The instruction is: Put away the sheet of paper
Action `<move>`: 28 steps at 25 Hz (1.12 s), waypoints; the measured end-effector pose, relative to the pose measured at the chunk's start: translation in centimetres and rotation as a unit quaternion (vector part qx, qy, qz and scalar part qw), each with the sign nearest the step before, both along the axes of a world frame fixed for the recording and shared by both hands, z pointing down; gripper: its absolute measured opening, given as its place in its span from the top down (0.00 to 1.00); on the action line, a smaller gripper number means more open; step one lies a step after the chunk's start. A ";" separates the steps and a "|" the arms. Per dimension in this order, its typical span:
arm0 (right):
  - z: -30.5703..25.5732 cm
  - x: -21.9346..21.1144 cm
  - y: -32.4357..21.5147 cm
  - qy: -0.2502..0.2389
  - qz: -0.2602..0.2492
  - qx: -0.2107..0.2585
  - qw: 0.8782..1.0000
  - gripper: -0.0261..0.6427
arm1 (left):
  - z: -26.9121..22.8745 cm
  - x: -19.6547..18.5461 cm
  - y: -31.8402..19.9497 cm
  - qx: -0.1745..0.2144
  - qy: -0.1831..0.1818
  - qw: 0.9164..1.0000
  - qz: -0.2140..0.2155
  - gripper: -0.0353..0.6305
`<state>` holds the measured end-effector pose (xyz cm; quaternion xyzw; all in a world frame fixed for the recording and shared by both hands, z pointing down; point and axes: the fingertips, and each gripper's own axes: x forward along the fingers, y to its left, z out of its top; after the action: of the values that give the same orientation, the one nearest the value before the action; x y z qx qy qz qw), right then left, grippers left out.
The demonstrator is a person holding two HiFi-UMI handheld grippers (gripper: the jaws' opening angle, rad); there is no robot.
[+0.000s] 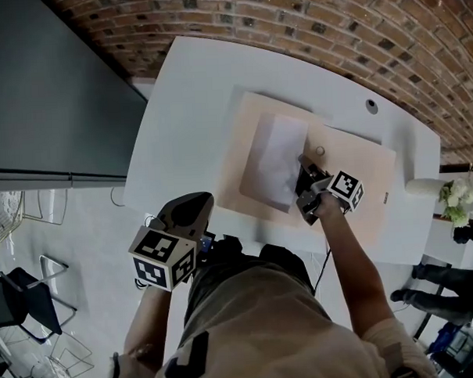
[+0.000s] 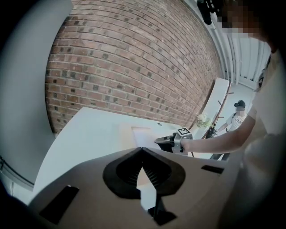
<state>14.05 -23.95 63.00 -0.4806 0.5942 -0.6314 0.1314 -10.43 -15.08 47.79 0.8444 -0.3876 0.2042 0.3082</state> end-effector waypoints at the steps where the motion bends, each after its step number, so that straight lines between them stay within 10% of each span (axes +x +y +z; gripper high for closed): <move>1: 0.0 0.0 0.0 0.002 -0.001 0.000 1.000 0.93 | 0.0 0.1 0.0 -0.001 0.001 1.000 0.000 0.93; 28: 0.0 -0.1 -0.2 0.043 -0.021 0.003 0.999 0.93 | 0.1 -0.1 0.4 0.002 0.004 1.000 -0.001 0.93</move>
<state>13.97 -24.17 63.03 -0.4943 0.6108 -0.6114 0.0938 -10.55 -14.65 47.85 0.8454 -0.3874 0.1999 0.3087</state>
